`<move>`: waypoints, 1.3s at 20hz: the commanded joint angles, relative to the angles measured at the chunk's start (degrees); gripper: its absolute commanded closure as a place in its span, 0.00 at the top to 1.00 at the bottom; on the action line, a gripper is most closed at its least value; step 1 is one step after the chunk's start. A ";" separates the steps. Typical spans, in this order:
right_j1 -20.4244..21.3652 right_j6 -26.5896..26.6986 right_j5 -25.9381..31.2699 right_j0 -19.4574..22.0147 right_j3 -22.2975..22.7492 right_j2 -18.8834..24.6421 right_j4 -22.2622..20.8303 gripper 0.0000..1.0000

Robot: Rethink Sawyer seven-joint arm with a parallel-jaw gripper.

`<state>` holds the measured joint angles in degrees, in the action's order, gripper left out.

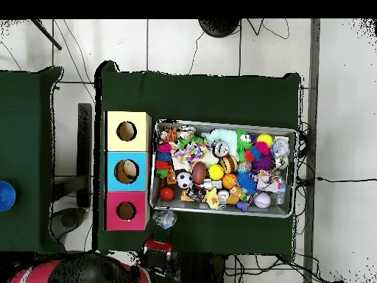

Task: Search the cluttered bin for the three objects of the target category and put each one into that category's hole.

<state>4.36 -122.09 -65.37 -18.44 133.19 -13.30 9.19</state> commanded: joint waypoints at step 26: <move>1.23 -8.50 -1.21 2.71 -17.04 1.73 1.01 1.00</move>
<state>7.33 -122.09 -65.07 -18.31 129.69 -14.38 8.43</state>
